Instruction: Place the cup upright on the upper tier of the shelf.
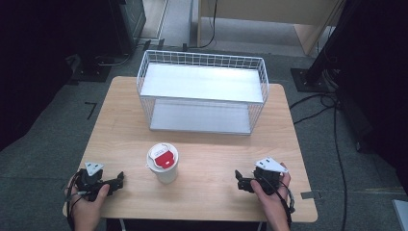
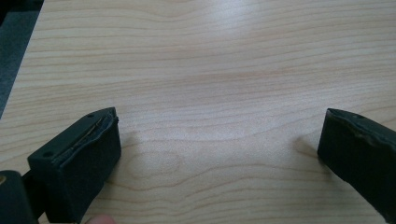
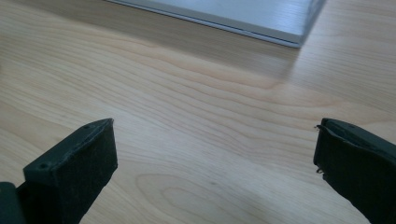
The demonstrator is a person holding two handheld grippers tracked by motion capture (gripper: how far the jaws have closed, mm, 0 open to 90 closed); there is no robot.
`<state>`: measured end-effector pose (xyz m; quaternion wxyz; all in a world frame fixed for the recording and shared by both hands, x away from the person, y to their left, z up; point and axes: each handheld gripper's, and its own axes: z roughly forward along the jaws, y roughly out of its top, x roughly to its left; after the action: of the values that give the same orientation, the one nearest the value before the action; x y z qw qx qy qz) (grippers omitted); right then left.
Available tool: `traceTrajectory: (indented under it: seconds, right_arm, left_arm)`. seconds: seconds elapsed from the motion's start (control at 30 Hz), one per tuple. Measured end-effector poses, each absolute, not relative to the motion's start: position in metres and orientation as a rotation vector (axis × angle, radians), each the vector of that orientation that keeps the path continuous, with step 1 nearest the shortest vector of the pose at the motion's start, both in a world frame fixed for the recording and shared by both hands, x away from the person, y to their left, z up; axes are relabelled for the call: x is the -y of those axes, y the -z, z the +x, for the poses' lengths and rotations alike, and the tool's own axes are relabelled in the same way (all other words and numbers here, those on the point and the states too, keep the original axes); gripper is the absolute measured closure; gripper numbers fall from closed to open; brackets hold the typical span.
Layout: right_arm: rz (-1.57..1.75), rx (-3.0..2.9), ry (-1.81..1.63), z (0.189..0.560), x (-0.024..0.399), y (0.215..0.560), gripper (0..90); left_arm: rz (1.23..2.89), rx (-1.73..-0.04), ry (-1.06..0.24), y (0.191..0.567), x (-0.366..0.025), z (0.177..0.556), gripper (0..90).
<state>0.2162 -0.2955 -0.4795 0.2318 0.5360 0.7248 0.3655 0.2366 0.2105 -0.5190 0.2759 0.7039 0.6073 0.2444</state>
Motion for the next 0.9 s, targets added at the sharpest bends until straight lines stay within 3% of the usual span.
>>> traceTrajectory:
  seconds: [0.9]
  right_arm:
    - [1.308, -2.129, -1.152, 0.222, 0.213, 0.474, 0.0]
  left_arm:
    - [1.893, -1.631, -0.656, 0.519, -0.211, 0.237, 0.0]
